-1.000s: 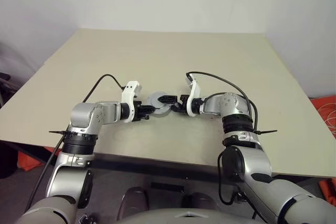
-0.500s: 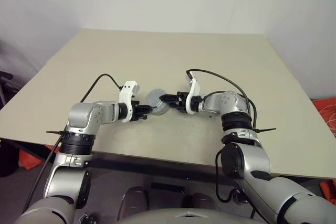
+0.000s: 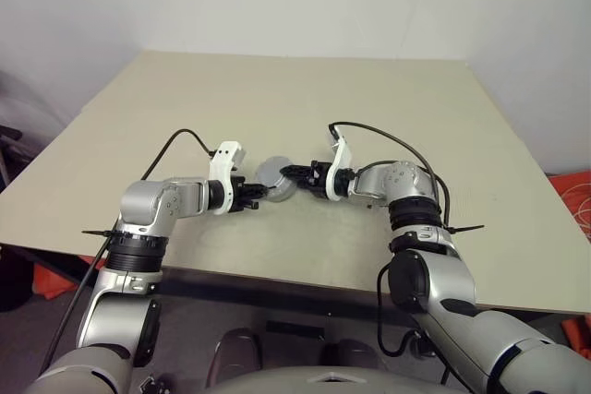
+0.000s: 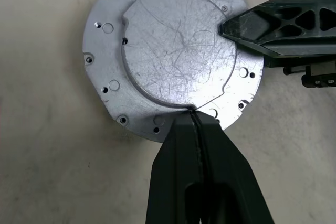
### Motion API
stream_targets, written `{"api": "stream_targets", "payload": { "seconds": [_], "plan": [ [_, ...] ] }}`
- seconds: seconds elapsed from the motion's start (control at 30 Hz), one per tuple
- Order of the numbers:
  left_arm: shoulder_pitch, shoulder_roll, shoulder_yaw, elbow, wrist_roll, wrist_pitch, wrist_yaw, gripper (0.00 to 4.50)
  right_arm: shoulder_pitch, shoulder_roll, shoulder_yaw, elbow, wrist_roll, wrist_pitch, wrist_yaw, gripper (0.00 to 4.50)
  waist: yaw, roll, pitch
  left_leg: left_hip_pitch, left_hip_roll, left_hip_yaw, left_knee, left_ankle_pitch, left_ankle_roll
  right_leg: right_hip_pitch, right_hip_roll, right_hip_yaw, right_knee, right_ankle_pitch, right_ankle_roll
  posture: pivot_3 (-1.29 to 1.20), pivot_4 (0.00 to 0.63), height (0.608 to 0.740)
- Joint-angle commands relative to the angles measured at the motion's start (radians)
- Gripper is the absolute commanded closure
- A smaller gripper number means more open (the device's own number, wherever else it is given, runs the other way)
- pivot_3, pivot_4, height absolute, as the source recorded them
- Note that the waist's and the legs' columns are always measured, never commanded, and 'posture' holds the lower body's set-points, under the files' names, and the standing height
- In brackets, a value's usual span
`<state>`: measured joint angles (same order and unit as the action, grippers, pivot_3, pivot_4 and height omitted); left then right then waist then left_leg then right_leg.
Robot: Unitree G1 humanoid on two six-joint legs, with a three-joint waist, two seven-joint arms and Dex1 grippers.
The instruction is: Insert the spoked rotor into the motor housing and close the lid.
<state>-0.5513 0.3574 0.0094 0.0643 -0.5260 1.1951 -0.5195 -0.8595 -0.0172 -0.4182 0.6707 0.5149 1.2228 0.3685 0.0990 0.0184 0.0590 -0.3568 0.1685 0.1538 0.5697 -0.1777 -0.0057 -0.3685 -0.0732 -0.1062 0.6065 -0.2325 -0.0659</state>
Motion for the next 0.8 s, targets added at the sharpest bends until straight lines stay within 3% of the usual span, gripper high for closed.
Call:
{"api": "stream_targets", "payload": {
  "seconds": [0.03, 0.8],
  "plan": [
    [-0.011, -0.002, -0.009, 0.0, 0.012, -0.015, 0.003, 4.5, -0.041, 0.031, -0.014, 0.017, 0.036, -0.015, -0.021, 2.51, -0.001, 0.0, 0.0, 0.0, 0.0, 0.0, 0.0, 0.0, 0.0, 0.0, 0.0, 0.0, 0.0, 0.0, 0.0, 0.0, 0.0, 0.74],
    [-0.014, -0.001, 0.042, 0.001, 0.013, -0.085, 0.019, 4.5, -0.098, 0.044, -0.126, 0.151, 0.089, -0.144, -0.165, 2.51, -0.004, 0.0, 0.0, 0.0, 0.0, 0.001, -0.003, 0.001, -0.002, -0.002, 0.0, 0.0, 0.0, 0.0, 0.0, 0.0, 0.0, 0.74]
  ]
}}
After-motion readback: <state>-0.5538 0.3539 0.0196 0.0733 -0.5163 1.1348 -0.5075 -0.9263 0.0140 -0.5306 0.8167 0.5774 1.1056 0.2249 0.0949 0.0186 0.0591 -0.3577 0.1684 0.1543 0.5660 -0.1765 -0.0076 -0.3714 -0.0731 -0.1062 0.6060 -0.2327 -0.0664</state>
